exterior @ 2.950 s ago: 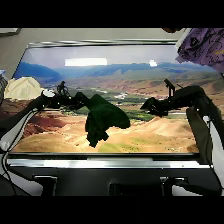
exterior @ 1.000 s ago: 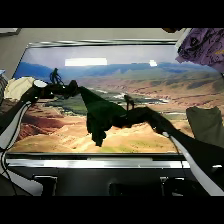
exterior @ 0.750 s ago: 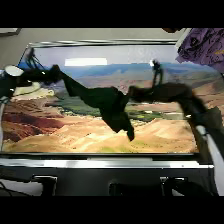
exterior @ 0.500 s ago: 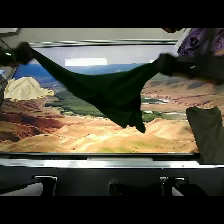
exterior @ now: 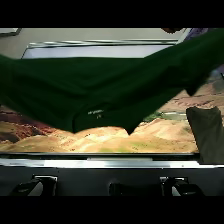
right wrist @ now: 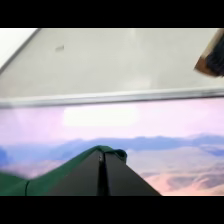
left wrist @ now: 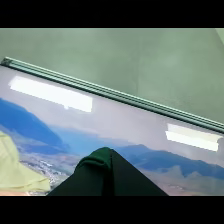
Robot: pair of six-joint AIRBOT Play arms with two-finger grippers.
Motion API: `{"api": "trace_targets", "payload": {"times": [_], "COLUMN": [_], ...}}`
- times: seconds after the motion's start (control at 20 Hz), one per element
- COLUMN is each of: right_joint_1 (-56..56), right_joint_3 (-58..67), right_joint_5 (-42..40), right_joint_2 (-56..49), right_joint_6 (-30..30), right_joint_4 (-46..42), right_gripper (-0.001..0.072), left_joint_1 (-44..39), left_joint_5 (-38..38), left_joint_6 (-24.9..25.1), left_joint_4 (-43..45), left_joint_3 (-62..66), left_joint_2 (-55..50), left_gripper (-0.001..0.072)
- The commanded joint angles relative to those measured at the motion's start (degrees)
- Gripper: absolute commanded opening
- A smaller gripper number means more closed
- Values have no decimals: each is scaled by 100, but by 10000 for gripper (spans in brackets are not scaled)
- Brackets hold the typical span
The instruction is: Fold the clothes and pants, and hang the long-sleeved shirts on hangers.
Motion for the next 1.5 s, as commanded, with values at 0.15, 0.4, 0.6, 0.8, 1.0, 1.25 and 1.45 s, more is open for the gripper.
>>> {"api": "trace_targets", "payload": {"times": [0.15, 0.4, 0.6, 0.8, 1.0, 1.25, 1.45], "right_joint_1": [-9, 9, 420, 1003, 1172, 385, -756], "right_joint_3": [76, 76, 76, 74, 76, 74, -424], "right_joint_5": [734, 1300, 1867, 1624, 1034, -404, -2083], "right_joint_2": [-769, -3099, -4819, -5963, -6419, -5812, -5016], "right_joint_6": [962, 754, 623, 651, 994, -57, -1067], "right_joint_4": [-570, 614, 1123, 1172, 1178, 1462, 1545], "right_gripper": [25, 26, 27, 27, 69, 519, 520], "left_joint_1": [4, -4, -7, -7, -57, -22, 31], "left_joint_5": [-601, 457, 2297, 2669, 2277, 1547, 1047], "left_joint_6": [-321, -634, -730, -726, -726, -601, -463], "left_joint_4": [433, 428, 184, -422, -713, -706, -706], "left_joint_3": [-251, -1091, -1552, -1554, -1552, -1469, -1436], "left_joint_2": [63, -1436, -2903, -4207, -4828, -4732, -4474], "left_gripper": [16, 16, 17, 18, 18, 17, 17]}}
